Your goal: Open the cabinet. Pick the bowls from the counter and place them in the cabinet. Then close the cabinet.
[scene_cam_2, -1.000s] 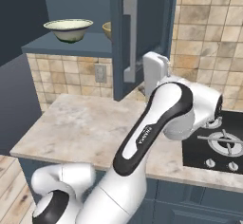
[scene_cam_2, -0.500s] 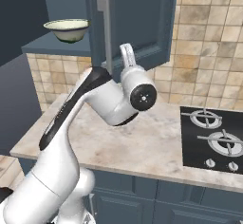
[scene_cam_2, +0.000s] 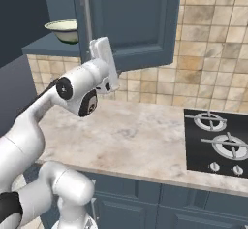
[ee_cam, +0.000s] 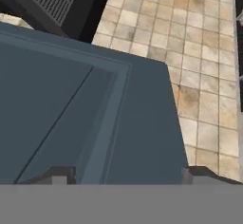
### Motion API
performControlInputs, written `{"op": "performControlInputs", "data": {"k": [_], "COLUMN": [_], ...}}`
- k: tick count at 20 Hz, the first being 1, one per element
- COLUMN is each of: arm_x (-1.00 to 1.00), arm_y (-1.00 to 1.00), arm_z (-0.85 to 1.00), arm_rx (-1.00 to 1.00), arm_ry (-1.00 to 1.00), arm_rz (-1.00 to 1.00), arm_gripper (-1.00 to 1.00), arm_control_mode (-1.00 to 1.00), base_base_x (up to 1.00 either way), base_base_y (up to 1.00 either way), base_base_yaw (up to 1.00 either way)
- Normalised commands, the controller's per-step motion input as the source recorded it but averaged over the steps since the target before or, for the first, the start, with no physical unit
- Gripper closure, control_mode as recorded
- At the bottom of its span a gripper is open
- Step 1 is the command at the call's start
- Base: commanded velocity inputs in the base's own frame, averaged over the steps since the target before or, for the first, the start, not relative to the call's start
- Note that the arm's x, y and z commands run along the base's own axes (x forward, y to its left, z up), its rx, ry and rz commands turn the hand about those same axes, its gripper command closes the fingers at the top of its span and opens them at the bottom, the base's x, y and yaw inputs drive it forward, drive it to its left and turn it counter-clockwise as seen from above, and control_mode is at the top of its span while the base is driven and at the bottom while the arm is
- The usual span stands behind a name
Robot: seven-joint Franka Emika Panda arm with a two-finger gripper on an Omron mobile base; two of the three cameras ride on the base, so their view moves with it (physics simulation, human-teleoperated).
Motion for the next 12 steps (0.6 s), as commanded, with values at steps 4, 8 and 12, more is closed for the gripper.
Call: {"op": "performControlInputs", "data": {"k": [4, 8, 12], "arm_x": [1.00, 0.85, 0.85], "arm_y": [0.50, 0.11, 0.01], "arm_z": [0.18, 0.33, 0.34], "arm_rx": [-0.01, -0.01, 0.00], "arm_ry": [-0.05, 0.02, 0.04], "arm_rz": [-0.49, -0.26, -0.08], "arm_gripper": [-1.00, -1.00, -1.00], "arm_control_mode": [-1.00, -1.00, -1.00], "base_base_x": [0.00, 0.00, 0.00], "base_base_y": [0.00, 0.00, 0.00], "base_base_yaw": [0.00, 0.00, 0.00]}}
